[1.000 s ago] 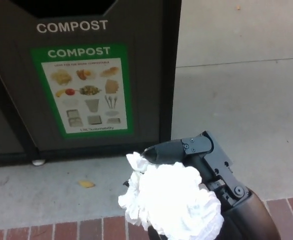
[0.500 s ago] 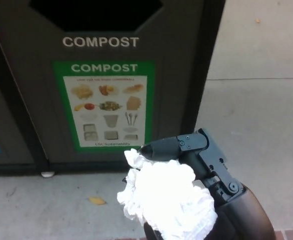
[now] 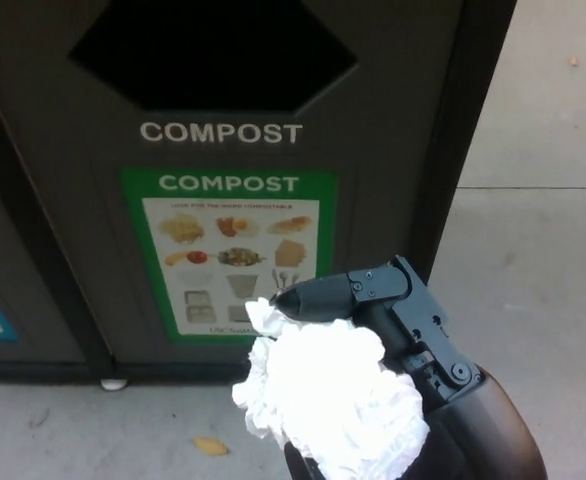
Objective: Pick up a piece of paper from the table and walk towards the trash can and throw it into compost
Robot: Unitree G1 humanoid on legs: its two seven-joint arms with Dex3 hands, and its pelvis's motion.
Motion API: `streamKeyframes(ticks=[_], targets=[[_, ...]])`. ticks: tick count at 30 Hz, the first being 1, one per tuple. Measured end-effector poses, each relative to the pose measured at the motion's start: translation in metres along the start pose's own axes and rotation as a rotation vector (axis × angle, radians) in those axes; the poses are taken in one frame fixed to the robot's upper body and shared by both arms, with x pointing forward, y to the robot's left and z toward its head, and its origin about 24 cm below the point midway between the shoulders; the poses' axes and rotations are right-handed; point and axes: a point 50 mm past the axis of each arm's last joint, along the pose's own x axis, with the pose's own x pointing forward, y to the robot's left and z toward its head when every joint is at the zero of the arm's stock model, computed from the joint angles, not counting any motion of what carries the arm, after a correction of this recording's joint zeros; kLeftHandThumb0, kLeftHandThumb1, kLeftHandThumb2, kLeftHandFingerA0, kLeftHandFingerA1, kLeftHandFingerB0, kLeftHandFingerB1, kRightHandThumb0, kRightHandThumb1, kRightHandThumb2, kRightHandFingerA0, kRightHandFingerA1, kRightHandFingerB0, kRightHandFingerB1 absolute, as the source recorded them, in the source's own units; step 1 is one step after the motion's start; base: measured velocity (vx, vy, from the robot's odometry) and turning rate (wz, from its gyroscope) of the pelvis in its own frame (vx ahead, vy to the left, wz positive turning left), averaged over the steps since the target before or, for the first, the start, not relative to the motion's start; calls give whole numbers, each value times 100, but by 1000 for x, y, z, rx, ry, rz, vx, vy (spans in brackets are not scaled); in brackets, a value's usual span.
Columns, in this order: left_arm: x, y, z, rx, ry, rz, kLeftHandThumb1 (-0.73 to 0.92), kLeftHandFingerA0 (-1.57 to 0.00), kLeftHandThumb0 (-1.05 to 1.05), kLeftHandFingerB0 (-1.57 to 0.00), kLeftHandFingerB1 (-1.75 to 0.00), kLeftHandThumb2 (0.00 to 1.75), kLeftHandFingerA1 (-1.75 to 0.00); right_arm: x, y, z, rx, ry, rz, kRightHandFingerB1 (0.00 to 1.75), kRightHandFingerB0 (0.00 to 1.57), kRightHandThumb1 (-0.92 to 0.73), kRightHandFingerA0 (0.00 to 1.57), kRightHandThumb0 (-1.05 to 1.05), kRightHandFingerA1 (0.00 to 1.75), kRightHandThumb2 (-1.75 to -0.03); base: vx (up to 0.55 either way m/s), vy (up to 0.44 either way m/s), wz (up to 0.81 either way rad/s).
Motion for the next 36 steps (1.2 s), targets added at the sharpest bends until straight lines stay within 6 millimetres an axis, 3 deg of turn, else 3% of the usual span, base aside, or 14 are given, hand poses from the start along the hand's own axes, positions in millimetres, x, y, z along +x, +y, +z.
streamKeyframes(ticks=[4,14,18,23,29,30,36], targets=[[0,-1,0,-2,0,-6,64,-100,6,-96,-71,81,-73,0,0,0,0,0,0,139,97,-42,107,-11,159,-146,184,102,-4],[-1,5,0,9,-5,6,67,-97,7,-90,-69,78,-71,0,0,-2,3,12,8,137,99,-43,108,-12,155,-140,213,229,-1],[-1,4,1,8,-10,6,62,-97,8,-93,-69,86,-70,0,0,-2,7,13,10,137,99,-42,108,-12,156,-142,141,138,6],[-1,5,-1,9,-6,8,67,-97,5,-91,-68,77,-68,0,0,-2,11,15,13,137,98,-41,108,-11,156,-144,128,-25,6],[-1,4,-3,9,-3,4,63,-96,6,-91,-68,84,-69,0,-1,-3,14,17,12,138,99,-43,107,-10,155,-140,132,-62,-2],[0,2,-3,5,-3,-1,68,-97,3,-90,-68,73,-68,0,-1,-3,13,17,11,137,99,-42,109,-11,156,-145,99,-47,-8],[2,0,-3,0,6,-4,67,-97,2,-92,-69,74,-69,0,-1,-3,15,19,11,137,98,-43,109,-12,155,-143,50,1,-3]])
